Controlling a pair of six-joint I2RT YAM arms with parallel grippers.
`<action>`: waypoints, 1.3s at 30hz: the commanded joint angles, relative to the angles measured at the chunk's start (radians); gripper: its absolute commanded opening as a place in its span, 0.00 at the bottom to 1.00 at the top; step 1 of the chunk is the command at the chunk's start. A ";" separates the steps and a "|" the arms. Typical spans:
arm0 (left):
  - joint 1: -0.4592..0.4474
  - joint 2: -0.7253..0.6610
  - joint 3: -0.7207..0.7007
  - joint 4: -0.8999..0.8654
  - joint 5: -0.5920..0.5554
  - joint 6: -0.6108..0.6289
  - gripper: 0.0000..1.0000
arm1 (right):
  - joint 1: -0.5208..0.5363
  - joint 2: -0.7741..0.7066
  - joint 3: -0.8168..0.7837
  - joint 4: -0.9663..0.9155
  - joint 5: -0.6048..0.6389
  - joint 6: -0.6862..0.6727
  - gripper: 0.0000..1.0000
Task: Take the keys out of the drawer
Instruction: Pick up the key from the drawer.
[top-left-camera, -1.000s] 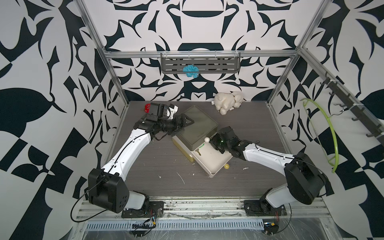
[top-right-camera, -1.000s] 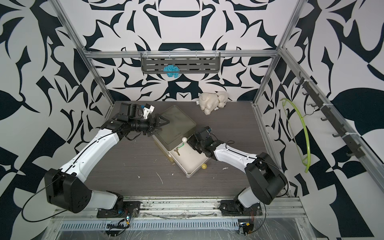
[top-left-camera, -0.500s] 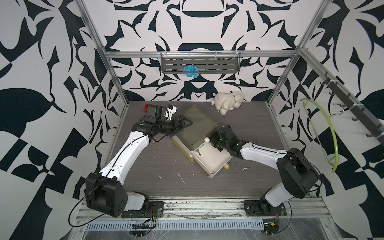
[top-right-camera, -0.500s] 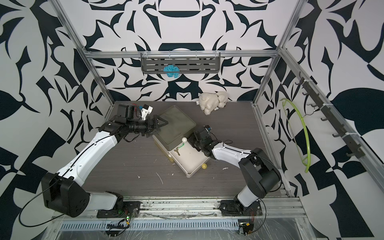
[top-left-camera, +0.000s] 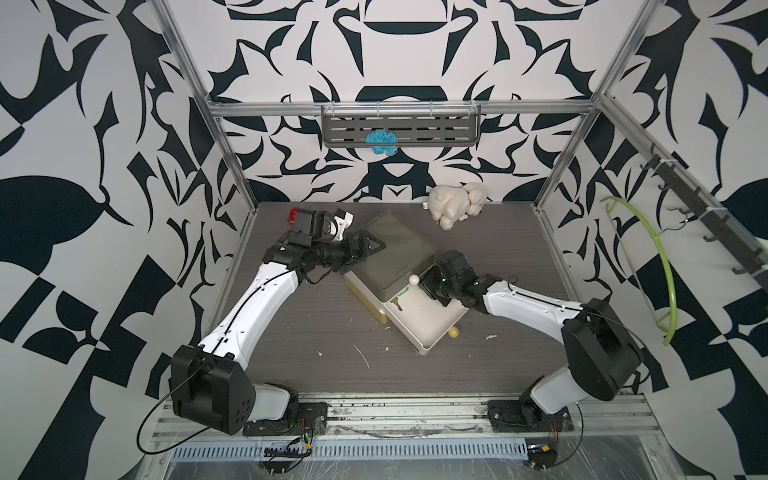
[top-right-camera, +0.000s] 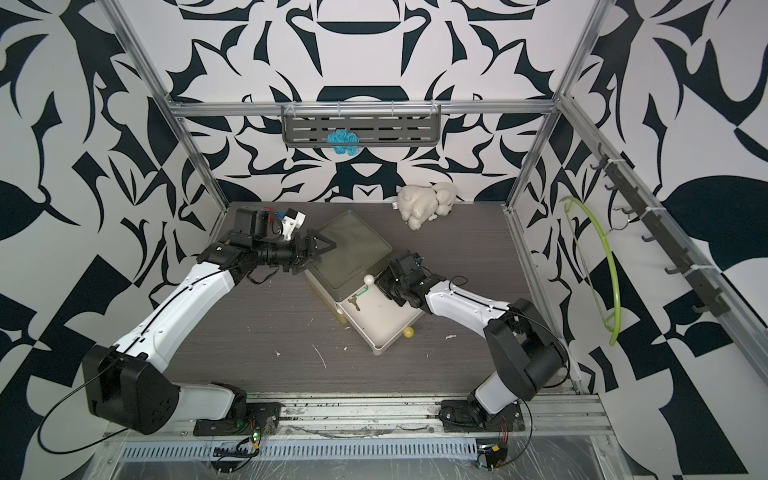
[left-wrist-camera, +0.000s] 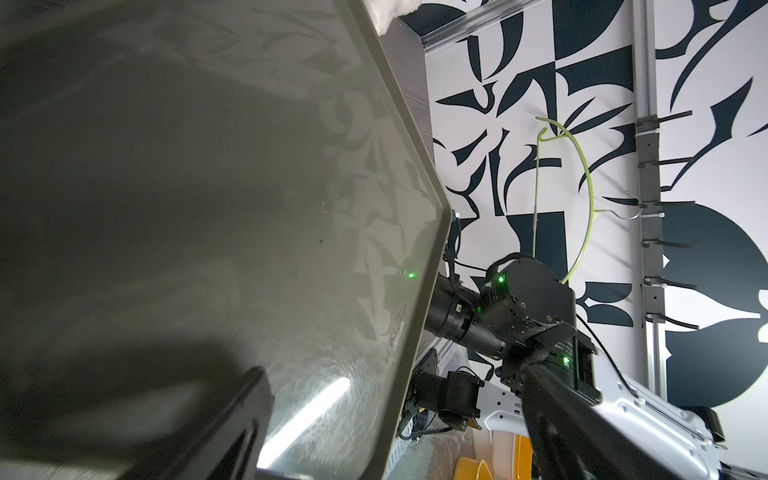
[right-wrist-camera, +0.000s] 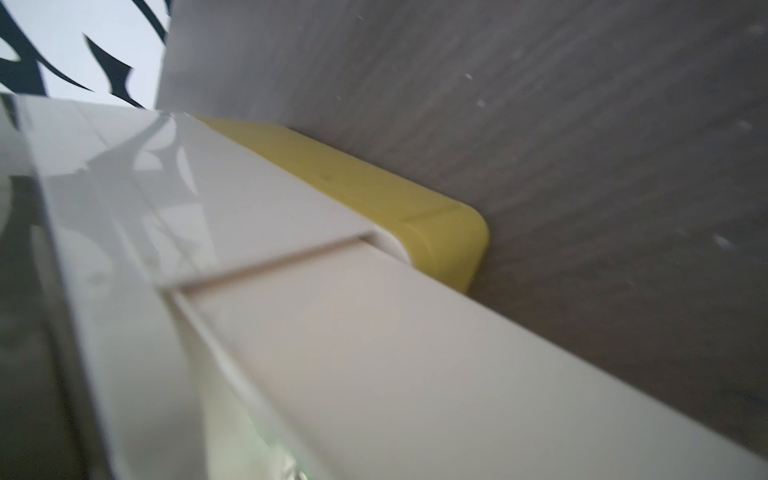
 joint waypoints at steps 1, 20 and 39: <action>0.007 0.005 -0.016 -0.057 -0.013 0.012 0.99 | -0.001 -0.023 -0.033 -0.242 -0.021 -0.038 0.00; 0.008 0.036 0.017 -0.048 -0.005 0.002 0.99 | -0.025 -0.156 0.054 -0.457 -0.112 -0.201 0.00; -0.006 -0.086 -0.010 -0.114 -0.042 0.017 0.99 | -0.022 -0.094 0.267 -0.666 -0.096 -0.381 0.35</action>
